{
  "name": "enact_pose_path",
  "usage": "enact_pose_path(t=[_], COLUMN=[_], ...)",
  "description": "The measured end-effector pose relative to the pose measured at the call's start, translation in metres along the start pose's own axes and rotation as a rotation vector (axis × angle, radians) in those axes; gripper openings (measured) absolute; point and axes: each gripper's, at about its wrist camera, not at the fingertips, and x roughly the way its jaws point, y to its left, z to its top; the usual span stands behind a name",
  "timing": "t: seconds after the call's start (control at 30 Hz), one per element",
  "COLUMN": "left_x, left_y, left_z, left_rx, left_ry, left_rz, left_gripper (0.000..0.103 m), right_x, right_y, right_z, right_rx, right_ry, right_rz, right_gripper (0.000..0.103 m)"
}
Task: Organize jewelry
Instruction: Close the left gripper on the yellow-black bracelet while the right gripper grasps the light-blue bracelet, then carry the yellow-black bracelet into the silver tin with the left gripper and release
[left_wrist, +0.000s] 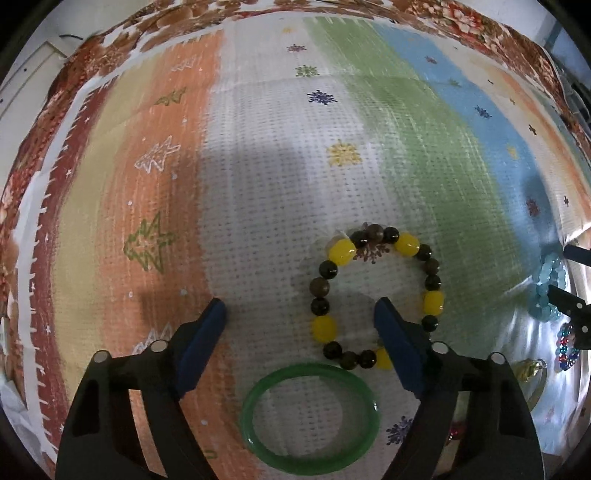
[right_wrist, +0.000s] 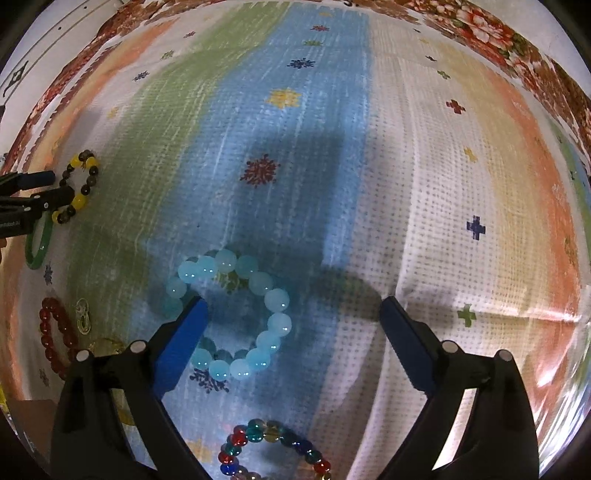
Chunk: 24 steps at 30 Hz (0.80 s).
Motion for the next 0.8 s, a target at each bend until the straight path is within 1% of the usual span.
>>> enact_pose_path(t=[0.03, 0.07, 0.1, 0.13, 0.17, 0.2, 0.23, 0.27, 0.3, 0.4, 0.53, 0.63, 0.8], left_x=[-0.001, -0.003, -0.003, -0.003, -0.002, -0.002, -0.002, -0.002, -0.002, -0.005, -0.012, -0.026, -0.06], left_y=[-0.002, -0.003, -0.006, -0.008, -0.012, -0.014, -0.016, -0.017, -0.018, -0.017, -0.014, -0.017, -0.024], left_z=[0.001, 0.002, 0.003, 0.003, 0.003, 0.002, 0.002, 0.002, 0.002, -0.004, -0.011, -0.012, -0.015], left_rx=[0.006, 0.005, 0.009, 0.018, 0.029, 0.034, 0.034, 0.032, 0.032, 0.039, 0.041, 0.052, 0.06], left_ry=[-0.007, -0.015, -0.013, -0.009, -0.008, -0.007, -0.006, -0.006, -0.008, -0.022, -0.058, -0.081, -0.135], left_rz=[0.005, 0.015, 0.018, 0.021, 0.023, 0.015, 0.016, 0.026, 0.031, 0.026, 0.023, 0.015, -0.03], left_gripper=[0.062, 0.055, 0.048, 0.043, 0.04, 0.031, 0.015, 0.01, 0.01, 0.009, 0.009, 0.009, 0.009], right_x=[0.0, -0.001, -0.003, -0.004, -0.006, -0.007, -0.009, -0.01, -0.01, -0.008, -0.015, -0.023, -0.048], right_y=[0.003, 0.006, 0.007, 0.008, 0.008, 0.006, 0.002, 0.001, -0.003, -0.006, -0.001, 0.006, 0.019], right_z=[0.004, 0.006, 0.006, 0.008, 0.01, 0.011, 0.012, 0.012, 0.011, 0.008, 0.002, -0.003, -0.014], right_rx=[-0.003, -0.005, -0.004, -0.005, -0.001, 0.01, 0.029, 0.036, 0.044, 0.04, 0.027, 0.019, -0.029], right_ry=[-0.002, -0.006, -0.011, -0.014, -0.023, -0.031, -0.04, -0.046, -0.052, -0.06, -0.083, -0.108, -0.141], right_rz=[-0.004, -0.008, -0.011, -0.013, -0.015, -0.013, -0.02, -0.024, -0.021, -0.005, 0.002, 0.004, -0.014], right_gripper=[0.083, 0.076, 0.073, 0.065, 0.052, 0.045, 0.029, 0.017, 0.013, 0.013, 0.013, 0.013, 0.012])
